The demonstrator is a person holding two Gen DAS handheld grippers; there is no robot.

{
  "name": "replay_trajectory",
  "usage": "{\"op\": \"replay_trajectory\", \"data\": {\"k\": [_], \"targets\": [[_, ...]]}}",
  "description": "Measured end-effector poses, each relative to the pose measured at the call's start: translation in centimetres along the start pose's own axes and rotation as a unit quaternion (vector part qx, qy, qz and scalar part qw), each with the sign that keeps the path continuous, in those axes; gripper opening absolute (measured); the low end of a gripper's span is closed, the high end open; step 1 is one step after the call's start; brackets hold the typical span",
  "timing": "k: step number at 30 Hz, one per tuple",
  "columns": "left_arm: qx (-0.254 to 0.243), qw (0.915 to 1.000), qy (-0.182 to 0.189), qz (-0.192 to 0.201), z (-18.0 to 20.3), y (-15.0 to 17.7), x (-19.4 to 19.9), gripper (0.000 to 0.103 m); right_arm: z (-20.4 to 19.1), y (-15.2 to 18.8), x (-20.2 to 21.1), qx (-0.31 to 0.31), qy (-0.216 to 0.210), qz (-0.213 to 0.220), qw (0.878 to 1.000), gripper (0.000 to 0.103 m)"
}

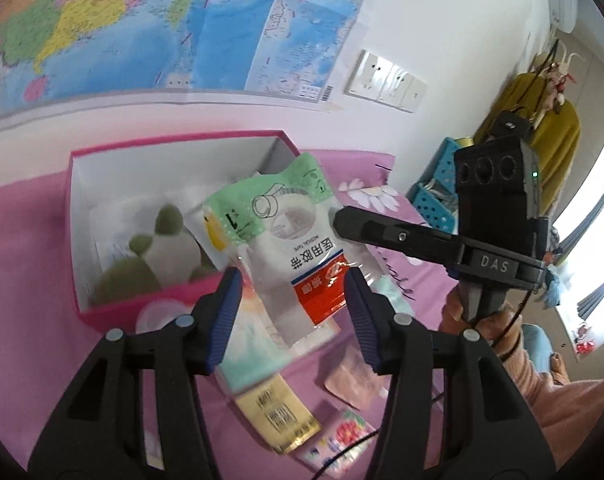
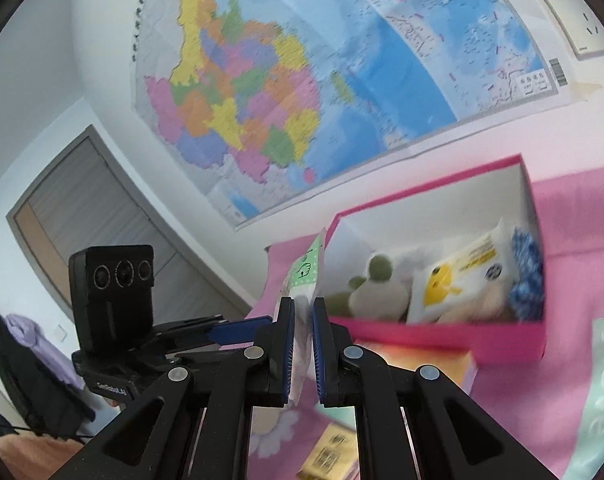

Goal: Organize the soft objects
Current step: 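Carry the bag into the pink box and open the right tool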

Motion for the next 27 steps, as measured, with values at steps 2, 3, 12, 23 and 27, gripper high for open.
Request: {"op": "replay_trajectory", "data": {"k": [2, 3, 12, 23, 27], "targets": [[-0.002, 0.9999, -0.012, -0.008, -0.3, -0.8, -0.8, 0.055, 0.5, -0.8, -0.2, -0.001, 0.005, 0.002, 1.000, 0.008], [-0.003, 0.9997, -0.020, -0.012, -0.4, -1.1, -1.2, 0.054, 0.9, -1.3, -0.3, -0.002, 0.007, 0.004, 1.000, 0.008], [-0.005, 0.9976, -0.051, -0.047, -1.4, -3.4, -4.5, 0.052, 3.7, -3.3, -3.0, -0.008, 0.044, -0.002, 0.999, 0.008], [-0.026, 0.9959, -0.080, -0.031, -0.9, -2.9, -3.9, 0.052, 6.2, -3.3, -3.8, -0.006, 0.110, 0.002, 0.994, 0.013], [-0.039, 0.9959, -0.079, -0.022, 0.0, -2.2, -3.3, 0.052, 5.3, -2.4, -3.4, 0.011, 0.112, -0.010, 0.994, 0.023]]}}
Point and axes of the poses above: each gripper's, at about its wrist camera, not at the fingertips, and x roughly against the way its jaws point, z to its right, y to its underside, the point moved 4 cm from there along -x, roughly the way its jaws point, and after that the axes turned 6 degrees about -x, right-handed, at the moved point
